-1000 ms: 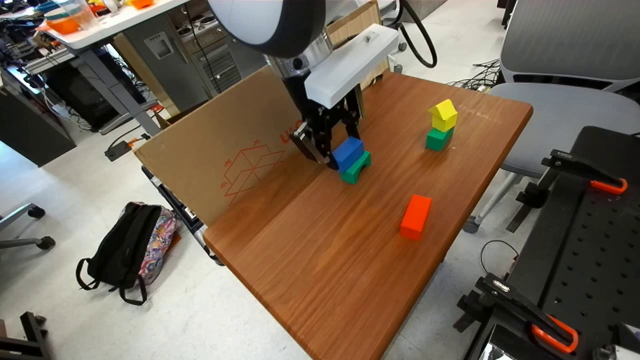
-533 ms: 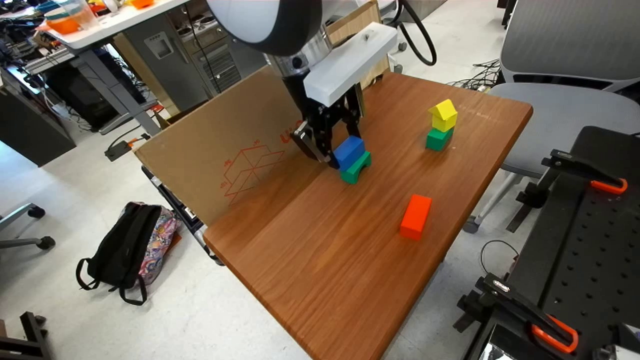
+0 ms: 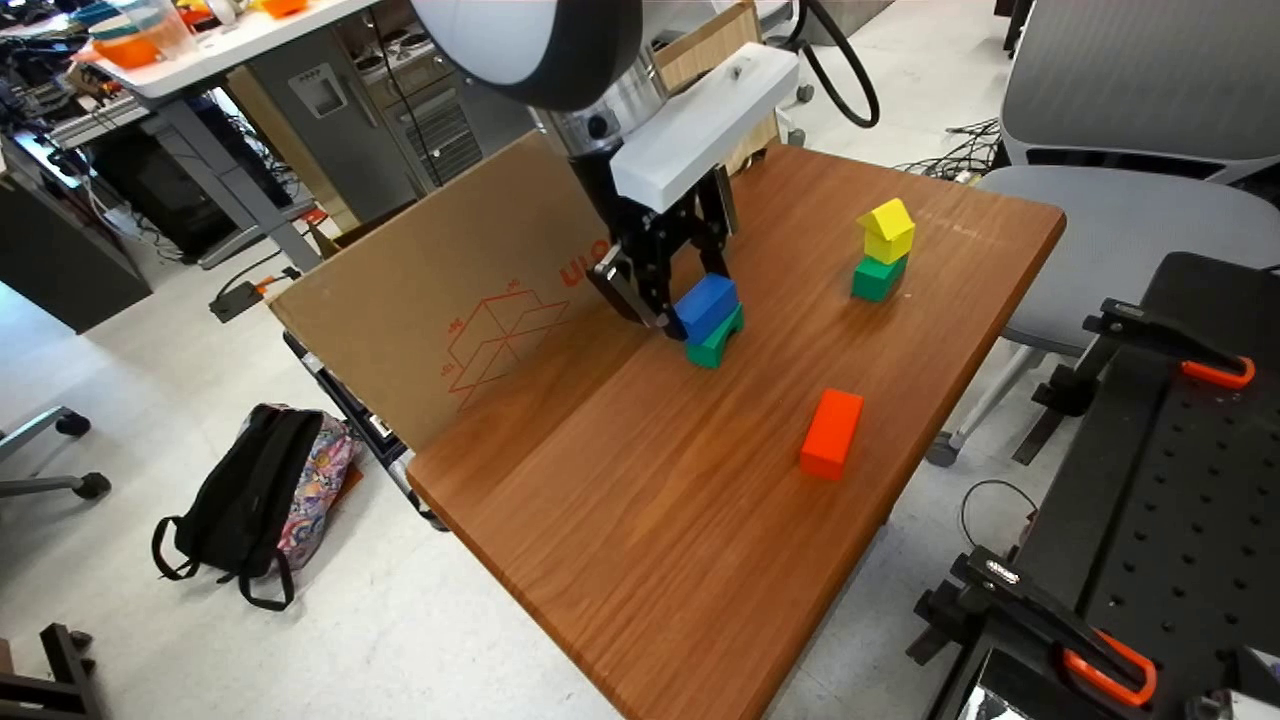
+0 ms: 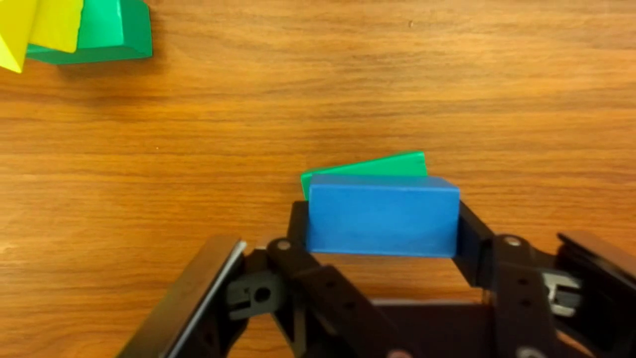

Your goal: Pick up the blue block and put it on top of the green block.

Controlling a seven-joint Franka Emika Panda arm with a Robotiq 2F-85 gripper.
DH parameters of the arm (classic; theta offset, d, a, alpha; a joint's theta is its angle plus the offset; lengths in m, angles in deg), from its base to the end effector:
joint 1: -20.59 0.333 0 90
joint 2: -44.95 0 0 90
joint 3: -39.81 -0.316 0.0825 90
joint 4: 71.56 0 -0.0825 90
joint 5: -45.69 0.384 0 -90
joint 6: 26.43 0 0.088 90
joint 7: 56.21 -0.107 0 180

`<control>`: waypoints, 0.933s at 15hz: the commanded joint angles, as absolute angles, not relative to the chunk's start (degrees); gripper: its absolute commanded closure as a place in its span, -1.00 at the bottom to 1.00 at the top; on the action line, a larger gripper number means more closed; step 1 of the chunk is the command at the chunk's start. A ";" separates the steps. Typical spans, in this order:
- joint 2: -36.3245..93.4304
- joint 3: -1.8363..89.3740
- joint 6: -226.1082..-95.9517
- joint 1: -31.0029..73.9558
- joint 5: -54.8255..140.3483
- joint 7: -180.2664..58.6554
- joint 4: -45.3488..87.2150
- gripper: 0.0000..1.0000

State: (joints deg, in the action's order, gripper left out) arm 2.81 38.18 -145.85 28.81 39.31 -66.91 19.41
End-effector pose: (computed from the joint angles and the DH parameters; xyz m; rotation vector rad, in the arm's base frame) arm 0.6617 0.1071 0.1853 3.0109 0.0699 -0.3356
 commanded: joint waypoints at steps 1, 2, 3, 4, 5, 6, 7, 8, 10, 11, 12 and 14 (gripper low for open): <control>2.31 39.25 -143.57 29.96 38.62 -67.55 18.80 -0.67; 2.46 39.30 -143.79 29.98 38.48 -67.57 19.09 -0.85; 2.94 39.36 -144.18 29.93 38.36 -67.64 19.79 -0.95; 3.41 39.37 -144.66 29.88 38.27 -67.60 20.38 -1.00; 4.29 39.47 -145.39 29.89 38.04 -67.63 21.22 -1.00; 4.91 39.43 -145.83 29.78 37.96 -67.44 21.71 -1.00; 5.67 39.35 -146.26 29.69 37.83 -67.27 22.24 -1.00; 7.15 39.10 -147.01 29.53 37.79 -66.81 23.46 -1.00; 11.07 38.64 -149.25 29.51 37.50 -65.95 27.07 -1.00; 13.48 38.42 -150.86 29.58 37.12 -65.28 29.50 -1.00; 16.07 37.66 -151.84 29.20 37.17 -63.24 32.19 -1.00; 20.54 36.21 -153.21 28.42 37.65 -58.60 36.69 -1.00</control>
